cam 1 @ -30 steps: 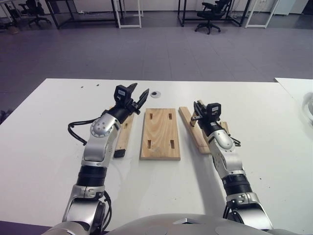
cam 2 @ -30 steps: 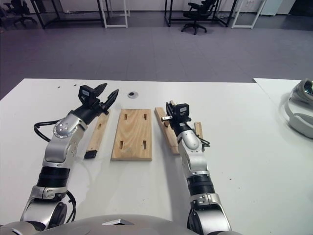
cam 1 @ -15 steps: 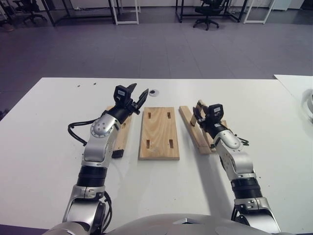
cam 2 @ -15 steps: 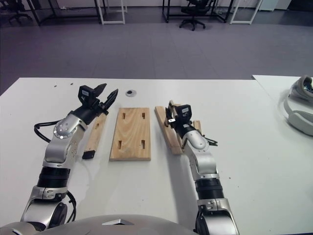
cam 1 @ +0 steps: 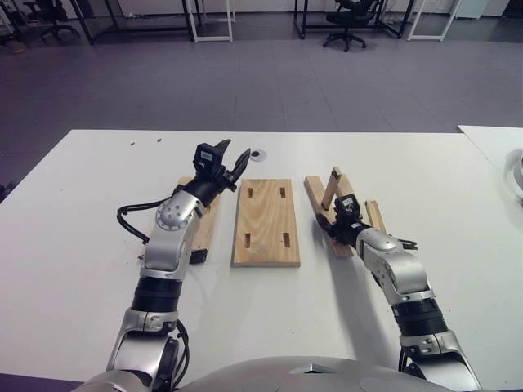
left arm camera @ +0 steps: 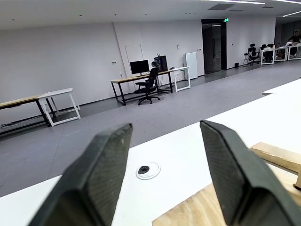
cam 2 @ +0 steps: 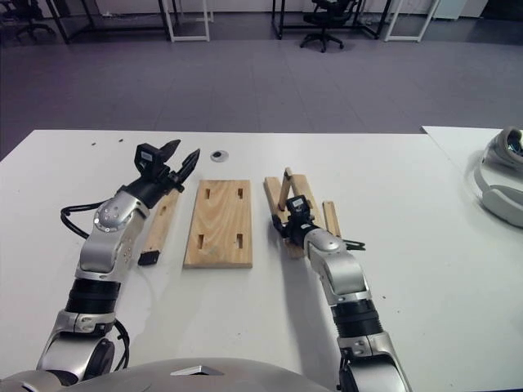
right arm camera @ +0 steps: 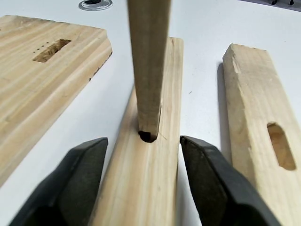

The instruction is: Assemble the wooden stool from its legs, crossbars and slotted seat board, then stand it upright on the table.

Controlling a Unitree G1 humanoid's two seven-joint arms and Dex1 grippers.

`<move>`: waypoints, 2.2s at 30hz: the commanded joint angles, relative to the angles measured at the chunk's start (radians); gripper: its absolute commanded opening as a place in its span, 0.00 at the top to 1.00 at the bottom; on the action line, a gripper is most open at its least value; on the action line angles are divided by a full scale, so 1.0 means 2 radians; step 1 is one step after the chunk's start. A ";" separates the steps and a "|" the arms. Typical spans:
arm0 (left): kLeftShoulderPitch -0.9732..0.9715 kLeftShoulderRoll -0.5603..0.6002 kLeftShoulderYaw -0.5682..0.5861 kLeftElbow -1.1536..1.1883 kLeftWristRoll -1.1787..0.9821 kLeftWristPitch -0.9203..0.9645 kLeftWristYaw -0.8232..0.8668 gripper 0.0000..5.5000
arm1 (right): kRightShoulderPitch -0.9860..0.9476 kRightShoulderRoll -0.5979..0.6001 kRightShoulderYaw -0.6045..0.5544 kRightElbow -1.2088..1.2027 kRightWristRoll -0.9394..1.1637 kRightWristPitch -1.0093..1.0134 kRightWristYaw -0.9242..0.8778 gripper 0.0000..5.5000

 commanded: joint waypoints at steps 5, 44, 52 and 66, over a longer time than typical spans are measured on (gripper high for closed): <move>0.007 -0.005 -0.005 0.003 0.008 -0.002 0.005 0.52 | 0.017 -0.017 0.009 0.041 -0.007 0.029 0.025 0.61; -0.068 -0.141 0.158 -0.024 -0.433 0.371 0.120 0.70 | -0.005 -0.053 0.033 -0.157 0.055 -0.127 0.174 0.62; -0.041 -0.133 0.151 -0.038 -0.452 0.383 0.129 0.82 | 0.004 -0.052 0.034 -0.170 0.064 -0.137 0.181 0.62; 0.094 -0.079 0.219 -0.282 -0.472 0.349 0.320 0.82 | 0.131 -0.099 0.021 -0.142 0.004 -0.164 0.152 0.41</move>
